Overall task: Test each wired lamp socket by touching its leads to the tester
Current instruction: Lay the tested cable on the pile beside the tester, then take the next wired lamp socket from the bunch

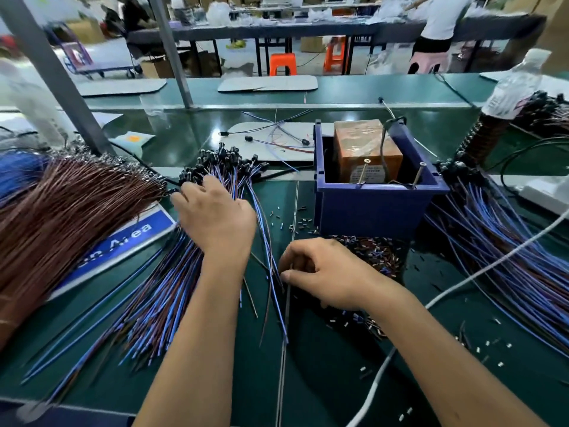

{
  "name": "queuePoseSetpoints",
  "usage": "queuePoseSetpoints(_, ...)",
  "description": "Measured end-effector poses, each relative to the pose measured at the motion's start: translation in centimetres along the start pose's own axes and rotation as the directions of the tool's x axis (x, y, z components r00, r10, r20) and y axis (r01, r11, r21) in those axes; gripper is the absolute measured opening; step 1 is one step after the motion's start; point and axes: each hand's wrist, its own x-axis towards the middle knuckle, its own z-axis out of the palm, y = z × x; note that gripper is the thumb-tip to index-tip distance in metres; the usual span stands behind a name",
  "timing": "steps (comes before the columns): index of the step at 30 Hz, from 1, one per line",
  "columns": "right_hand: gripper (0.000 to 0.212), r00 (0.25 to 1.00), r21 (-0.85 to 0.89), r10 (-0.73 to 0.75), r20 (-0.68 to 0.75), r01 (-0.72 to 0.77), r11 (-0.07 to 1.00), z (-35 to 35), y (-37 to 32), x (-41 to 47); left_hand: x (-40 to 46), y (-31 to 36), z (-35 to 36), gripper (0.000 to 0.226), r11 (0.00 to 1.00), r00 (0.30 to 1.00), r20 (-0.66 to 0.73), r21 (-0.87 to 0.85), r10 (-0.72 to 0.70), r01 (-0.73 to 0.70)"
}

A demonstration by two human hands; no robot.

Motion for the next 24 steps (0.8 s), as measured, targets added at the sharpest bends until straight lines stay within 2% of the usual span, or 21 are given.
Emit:
queuePoseSetpoints(2,0.006,1.000,0.011,0.000,-0.002,0.000,1.000,0.0,0.0,-0.1,0.8,-1.3,0.0,0.045,0.988,0.988,0.127,0.132,-0.092,0.075)
queuePoseSetpoints(4,0.006,1.000,0.021,0.001,-0.008,-0.001,1.000,0.1,0.0,-0.2,1.0,-1.8,0.2,0.046,0.990,0.976,0.176,0.075,-0.130,0.119)
queuePoseSetpoints(8,0.005,0.999,0.031,-0.012,-0.032,0.013,0.999,0.4,0.1,-0.3,1.3,-2.2,0.2,0.031,0.976,0.980,0.122,-0.132,-0.157,0.173)
queuePoseSetpoints(11,0.004,0.999,0.044,-0.017,-0.043,0.018,0.999,0.5,0.2,-0.3,1.4,-2.4,-0.1,0.025,0.964,0.975,0.113,-0.166,-0.189,0.206)
queuePoseSetpoints(14,0.005,0.999,0.054,-0.007,-0.046,0.009,0.998,0.5,0.3,-0.3,0.8,-1.8,-0.6,0.018,0.967,0.983,-0.010,-0.183,-0.184,0.179)
queuePoseSetpoints(16,0.006,0.999,0.049,0.005,-0.042,-0.003,0.999,0.4,0.1,-0.2,0.4,-1.1,-1.0,0.014,0.938,0.980,-0.119,-0.326,-0.160,0.114)
queuePoseSetpoints(17,0.007,0.999,0.042,0.011,-0.040,-0.010,0.999,0.4,0.1,-0.2,0.2,-0.6,-1.2,0.010,0.883,0.978,-0.146,-0.465,-0.151,0.067)
queuePoseSetpoints(18,0.009,0.999,0.035,0.017,-0.040,-0.016,0.999,0.3,-0.1,0.0,0.0,0.0,-1.4,0.004,0.768,0.983,-0.116,-0.639,-0.146,0.039)
queuePoseSetpoints(20,0.016,0.998,0.039,0.030,-0.055,-0.028,0.999,0.4,-0.4,0.2,-0.6,1.6,-1.5,0.012,0.390,0.991,0.099,-0.912,-0.094,0.128)
queuePoseSetpoints(22,0.026,0.997,0.060,0.045,-0.067,-0.041,0.997,0.5,-0.7,0.5,-1.4,3.1,-1.5,0.023,-0.007,0.931,0.362,-0.932,0.046,0.363)
queuePoseSetpoints(24,0.034,0.996,0.104,0.051,-0.069,-0.043,0.994,0.6,-1.0,0.8,-2.0,3.8,-1.7,0.031,-0.277,0.817,0.531,-0.769,0.225,0.576)
